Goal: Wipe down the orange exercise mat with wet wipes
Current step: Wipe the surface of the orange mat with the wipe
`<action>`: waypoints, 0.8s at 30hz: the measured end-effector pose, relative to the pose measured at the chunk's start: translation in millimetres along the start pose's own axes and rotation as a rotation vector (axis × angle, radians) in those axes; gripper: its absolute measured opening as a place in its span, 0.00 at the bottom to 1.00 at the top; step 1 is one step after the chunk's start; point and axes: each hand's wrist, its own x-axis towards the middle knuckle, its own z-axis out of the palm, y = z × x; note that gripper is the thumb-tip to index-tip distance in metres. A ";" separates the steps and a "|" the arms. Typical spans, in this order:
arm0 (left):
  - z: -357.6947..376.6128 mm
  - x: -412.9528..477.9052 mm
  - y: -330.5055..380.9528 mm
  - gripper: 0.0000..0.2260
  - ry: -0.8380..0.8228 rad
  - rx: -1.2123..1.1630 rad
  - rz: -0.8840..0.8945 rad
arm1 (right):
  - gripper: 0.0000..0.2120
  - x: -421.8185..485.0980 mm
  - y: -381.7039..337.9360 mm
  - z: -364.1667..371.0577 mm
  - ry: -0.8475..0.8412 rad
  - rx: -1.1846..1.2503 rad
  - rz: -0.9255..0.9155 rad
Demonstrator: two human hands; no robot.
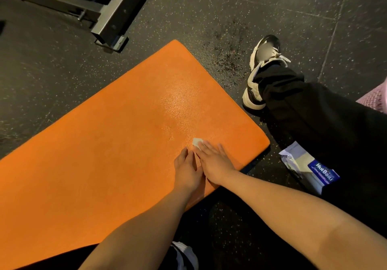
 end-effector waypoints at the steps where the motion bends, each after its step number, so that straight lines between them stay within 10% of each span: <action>1: -0.5 -1.3 -2.9 0.31 0.019 0.032 -0.008 | 0.28 0.3 4.7 -2.7 0.003 -0.019 -0.010; 8: -8.8 -4.9 -11.3 0.36 0.025 0.191 -0.154 | 0.28 12.5 13.8 -19.6 0.105 0.052 0.285; 16: -15.8 -4.3 -28.5 0.26 0.034 0.163 -0.076 | 0.27 20.4 -28.8 7.4 -0.060 -0.004 -0.091; 24: -35.3 2.7 -42.0 0.23 0.073 0.114 -0.103 | 0.30 46.4 -37.8 -6.4 0.057 0.057 0.256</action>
